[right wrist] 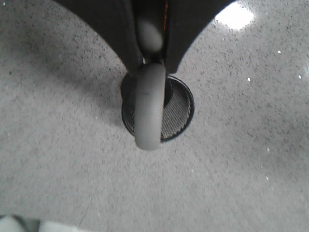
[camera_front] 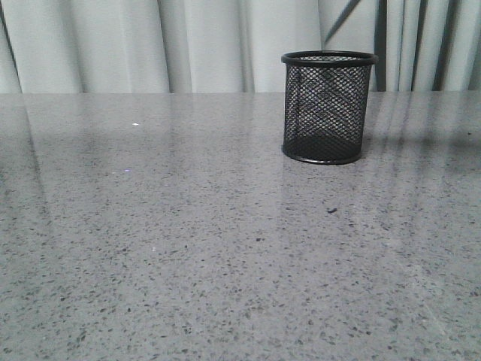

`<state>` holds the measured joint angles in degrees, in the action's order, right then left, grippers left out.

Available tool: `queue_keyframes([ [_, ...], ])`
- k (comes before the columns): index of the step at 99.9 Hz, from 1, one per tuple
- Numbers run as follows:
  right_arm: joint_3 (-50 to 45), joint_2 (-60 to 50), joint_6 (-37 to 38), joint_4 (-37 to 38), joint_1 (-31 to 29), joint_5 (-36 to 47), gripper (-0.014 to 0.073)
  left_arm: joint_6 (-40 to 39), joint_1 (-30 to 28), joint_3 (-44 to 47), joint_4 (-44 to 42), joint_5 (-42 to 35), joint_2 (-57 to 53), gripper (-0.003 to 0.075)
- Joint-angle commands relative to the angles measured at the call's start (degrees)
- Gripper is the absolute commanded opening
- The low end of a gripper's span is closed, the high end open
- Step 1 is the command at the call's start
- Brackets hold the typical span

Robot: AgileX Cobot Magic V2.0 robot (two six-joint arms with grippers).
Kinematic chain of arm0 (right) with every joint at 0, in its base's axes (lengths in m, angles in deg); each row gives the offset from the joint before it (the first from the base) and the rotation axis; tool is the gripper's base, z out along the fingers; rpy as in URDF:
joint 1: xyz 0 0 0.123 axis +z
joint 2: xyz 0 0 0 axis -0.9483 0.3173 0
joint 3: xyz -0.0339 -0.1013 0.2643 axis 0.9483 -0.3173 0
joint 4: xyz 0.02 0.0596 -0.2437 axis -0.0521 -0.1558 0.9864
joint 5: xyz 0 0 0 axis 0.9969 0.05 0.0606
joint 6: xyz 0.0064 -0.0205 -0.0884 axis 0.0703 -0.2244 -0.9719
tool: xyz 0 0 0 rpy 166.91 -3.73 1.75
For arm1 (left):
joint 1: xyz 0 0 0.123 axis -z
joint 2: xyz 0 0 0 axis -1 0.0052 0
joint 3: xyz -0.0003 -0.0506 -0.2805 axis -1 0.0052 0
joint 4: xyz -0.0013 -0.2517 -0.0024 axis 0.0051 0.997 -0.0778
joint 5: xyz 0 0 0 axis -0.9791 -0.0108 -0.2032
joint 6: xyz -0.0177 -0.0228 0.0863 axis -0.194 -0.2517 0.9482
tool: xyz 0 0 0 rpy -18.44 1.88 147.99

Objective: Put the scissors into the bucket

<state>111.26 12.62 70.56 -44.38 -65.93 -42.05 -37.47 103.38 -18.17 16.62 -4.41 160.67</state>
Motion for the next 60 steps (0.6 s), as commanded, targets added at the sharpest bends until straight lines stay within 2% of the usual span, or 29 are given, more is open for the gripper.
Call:
queue_keyframes([
  [1,2.00,0.18,0.05,-0.25,-0.21,2.22,-0.0048,-0.66,-0.11,-1.57,1.15,-3.33,-1.47,0.0436],
  [28,2.00,5.34,0.05,0.79,-0.21,4.51,-0.0048,-0.66,-0.11,-1.57,1.15,-3.33,-1.47,0.0436],
  [60,2.00,9.68,-0.96,0.79,2.49,5.52,-0.0047,-0.66,-0.11,-1.57,1.15,-3.33,-1.47,0.0436],
])
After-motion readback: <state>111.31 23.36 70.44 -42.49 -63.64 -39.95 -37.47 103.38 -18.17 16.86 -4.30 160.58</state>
